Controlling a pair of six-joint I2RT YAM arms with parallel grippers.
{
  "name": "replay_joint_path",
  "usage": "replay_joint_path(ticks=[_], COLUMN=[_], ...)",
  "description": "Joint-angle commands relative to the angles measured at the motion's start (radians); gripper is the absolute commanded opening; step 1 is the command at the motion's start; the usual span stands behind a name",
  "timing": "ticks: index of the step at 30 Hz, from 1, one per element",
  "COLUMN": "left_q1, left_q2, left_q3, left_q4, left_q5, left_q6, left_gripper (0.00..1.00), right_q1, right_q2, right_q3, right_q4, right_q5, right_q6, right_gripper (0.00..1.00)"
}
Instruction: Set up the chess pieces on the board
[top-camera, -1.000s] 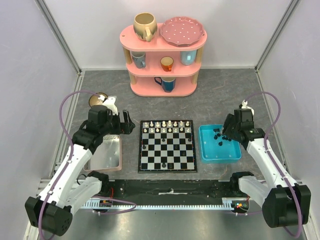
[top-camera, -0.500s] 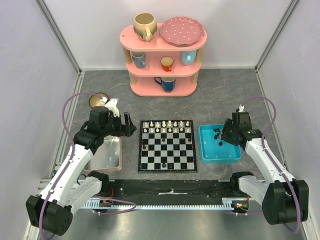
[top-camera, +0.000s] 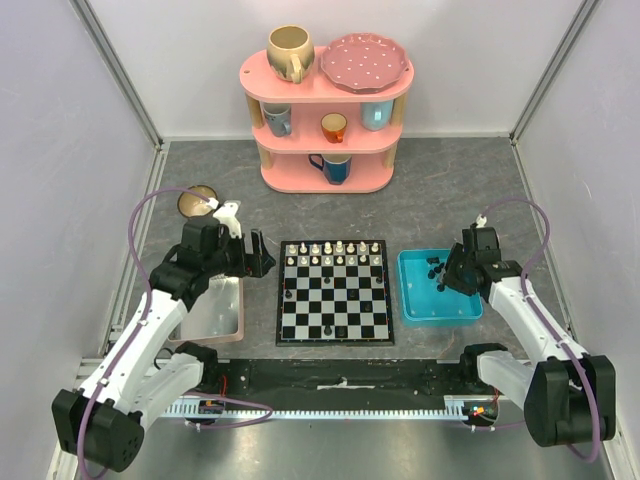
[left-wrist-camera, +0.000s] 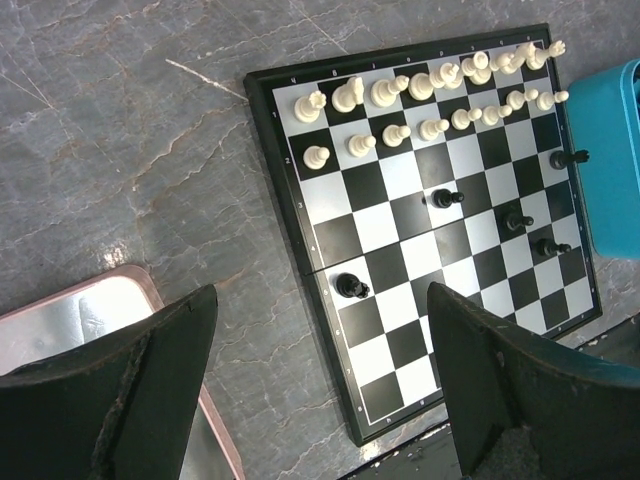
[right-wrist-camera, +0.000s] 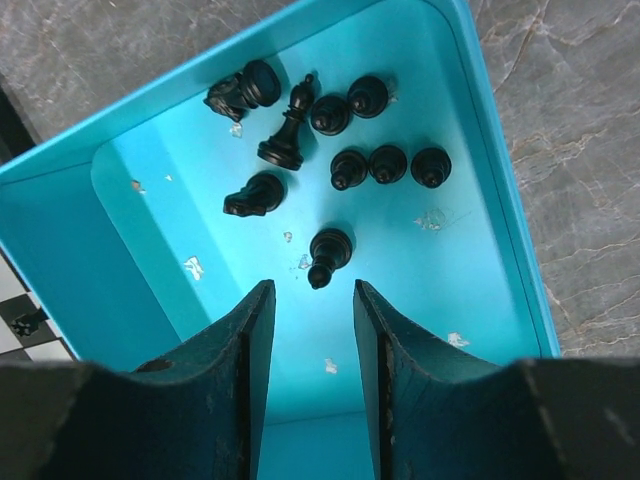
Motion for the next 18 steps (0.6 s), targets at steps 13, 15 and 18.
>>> replay_joint_path(ticks=[13, 15, 18], left_q1=[-0.011, -0.011, -0.011], left_q2=[0.006, 0.008, 0.009], left_q3=[-0.006, -0.006, -0.006], left_q4=[0.011, 0.011, 0.011], left_q5=[0.041, 0.041, 0.042], left_q6=[-0.007, -0.007, -0.007], left_gripper=[0.91, 0.91, 0.91], right_q1=[-0.002, -0.002, -0.001], right_q2=[0.050, 0.052, 0.061], right_q3=[-0.014, -0.016, -0.017], right_q4=[0.046, 0.049, 0.053], right_q5=[-0.010, -0.013, -0.018], right_q6=[0.004, 0.003, 0.003], right_gripper=[0.37, 0.35, 0.32])
